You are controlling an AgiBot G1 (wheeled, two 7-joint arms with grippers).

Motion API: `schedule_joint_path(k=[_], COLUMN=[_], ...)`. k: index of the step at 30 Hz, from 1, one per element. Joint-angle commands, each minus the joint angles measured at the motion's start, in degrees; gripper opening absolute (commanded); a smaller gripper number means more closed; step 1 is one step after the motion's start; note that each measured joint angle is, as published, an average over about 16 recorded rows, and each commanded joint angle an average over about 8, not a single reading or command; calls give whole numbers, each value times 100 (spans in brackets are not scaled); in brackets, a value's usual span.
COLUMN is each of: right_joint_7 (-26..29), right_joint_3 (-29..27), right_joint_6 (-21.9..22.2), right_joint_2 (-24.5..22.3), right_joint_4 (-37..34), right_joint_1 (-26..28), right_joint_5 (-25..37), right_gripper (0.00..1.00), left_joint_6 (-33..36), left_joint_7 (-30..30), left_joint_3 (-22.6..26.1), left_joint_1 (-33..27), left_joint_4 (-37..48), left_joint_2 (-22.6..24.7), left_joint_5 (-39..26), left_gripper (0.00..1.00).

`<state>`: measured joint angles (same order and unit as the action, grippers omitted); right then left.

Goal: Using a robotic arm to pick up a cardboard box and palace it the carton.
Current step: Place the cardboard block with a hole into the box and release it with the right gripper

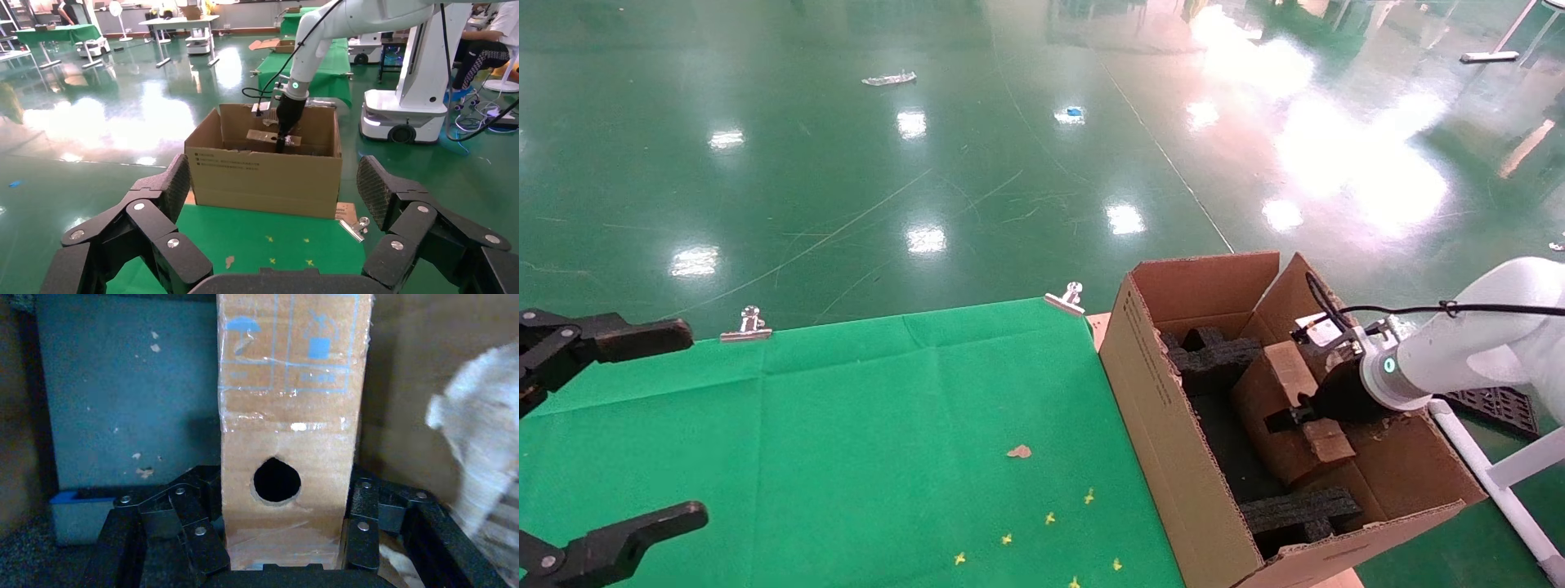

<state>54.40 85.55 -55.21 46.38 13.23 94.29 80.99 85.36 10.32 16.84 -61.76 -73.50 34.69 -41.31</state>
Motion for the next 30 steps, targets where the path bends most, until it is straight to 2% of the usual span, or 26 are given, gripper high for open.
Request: schedule_joint_path(k=[1,4,5,30], right_joint_7=[-143,-308,-349,-719], right_joint_3=[-71,-118,-129,-86], right_joint_6=[128,148,143,-136], right_joint_2=[1,8,16,331], right_joint_4=[-34,-117,-152,-913], right_joint_1=[-122,-167,-172,12], right_joint_5=[-111,-185,-201,-131], right_gripper=[57,94,100,100], left_joint_6=[0,-1,-1,-4], left_joint_7=[0,-1,-1,-5], left_joint_3=[1,2,2,10], left_joint_1=[0,0,0,-2], left_joint_4=[0,0,0,0], left_joint_2=[0,-1,-1,-4], left_joint_5=[0,1,1,7], left_gripper=[100,100,100,100])
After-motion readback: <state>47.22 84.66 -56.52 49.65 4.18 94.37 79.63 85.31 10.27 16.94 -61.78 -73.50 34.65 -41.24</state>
